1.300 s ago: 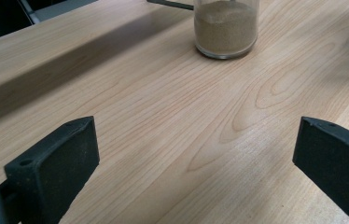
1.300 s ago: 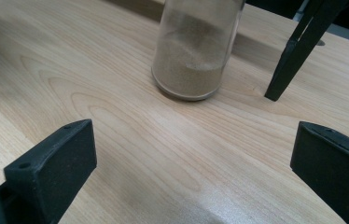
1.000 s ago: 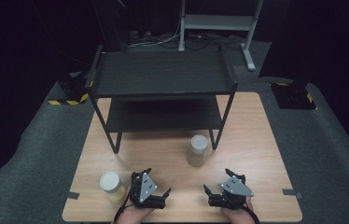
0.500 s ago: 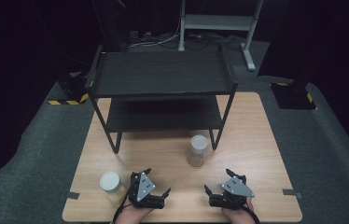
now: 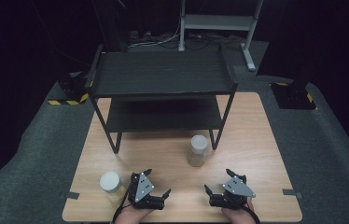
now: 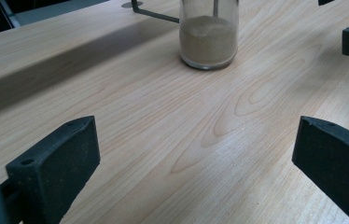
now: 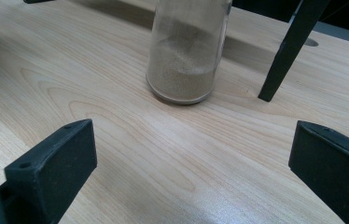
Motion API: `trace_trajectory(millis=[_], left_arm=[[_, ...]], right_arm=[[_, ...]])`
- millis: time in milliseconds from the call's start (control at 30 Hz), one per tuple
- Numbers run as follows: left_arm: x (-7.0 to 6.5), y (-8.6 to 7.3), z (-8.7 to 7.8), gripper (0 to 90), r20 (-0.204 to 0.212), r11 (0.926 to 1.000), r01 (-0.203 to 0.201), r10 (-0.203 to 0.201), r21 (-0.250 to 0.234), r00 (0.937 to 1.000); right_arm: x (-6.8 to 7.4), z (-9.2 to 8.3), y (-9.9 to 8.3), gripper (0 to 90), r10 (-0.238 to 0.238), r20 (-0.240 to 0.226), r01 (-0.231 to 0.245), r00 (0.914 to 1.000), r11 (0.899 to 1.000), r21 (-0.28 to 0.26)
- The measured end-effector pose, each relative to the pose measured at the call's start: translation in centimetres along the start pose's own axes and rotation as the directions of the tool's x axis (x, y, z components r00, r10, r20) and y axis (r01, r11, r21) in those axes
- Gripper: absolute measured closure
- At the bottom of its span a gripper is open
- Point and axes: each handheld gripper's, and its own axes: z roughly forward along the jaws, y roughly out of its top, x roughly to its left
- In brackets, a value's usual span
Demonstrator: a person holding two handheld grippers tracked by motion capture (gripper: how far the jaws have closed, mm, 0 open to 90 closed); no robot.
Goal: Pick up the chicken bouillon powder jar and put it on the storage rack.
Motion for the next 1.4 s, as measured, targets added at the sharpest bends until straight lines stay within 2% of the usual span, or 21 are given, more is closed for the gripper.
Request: trace_trajectory(millis=[167, 400, 667, 800, 967, 1133, 1400], left_arm=[[0.0, 0.3, -0.2, 1.1, 0.014, 1.0, 0.0, 0.0, -0.003, 0.9999], [-0.1, 1.0, -1.2, 0.9, 0.045, 0.999, 0.005, -0.003, -0.045, 0.999], [-0.7, 1.9, -2.9, 0.6, 0.062, 0.9936, -0.018, 0.025, -0.112, 0.9978], [-0.8, 2.3, -3.8, 0.5, 0.072, 0.9884, -0.02, 0.032, -0.15, 0.9969], [-1.1, 2.8, -5.0, 0.6, 0.069, 0.9807, -0.026, 0.04, -0.194, 0.9968], [-1.1, 3.3, -6.0, 0.5, 0.057, 0.9755, -0.031, 0.044, -0.218, 0.9974], [-0.5, 3.3, -7.0, 0.6, 0.022, 0.9713, -0.029, 0.036, -0.236, 0.9991]], right_arm=[[-0.1, 0.0, 0.0, 0.0, 0.006, -0.001, -0.006, 1.0, 1.0, -0.002], [0.0, 0.0, 0.0, 0.0, 0.002, 0.002, -0.002, 1.0, 1.0, -0.001], [0.1, 0.0, 0.0, 0.1, 0.004, 0.005, -0.004, 1.0, 1.0, -0.002], [0.1, 0.0, 0.0, 0.1, 0.004, 0.005, -0.004, 1.0, 1.0, -0.002], [0.1, 0.0, 0.0, 0.2, 0.005, 0.006, -0.005, 1.0, 1.0, -0.002], [0.1, 0.0, -0.1, 0.2, 0.004, 0.006, -0.004, 1.0, 1.0, -0.002], [0.1, 0.0, 0.0, 0.2, 0.005, 0.005, -0.005, 1.0, 1.0, -0.002]])
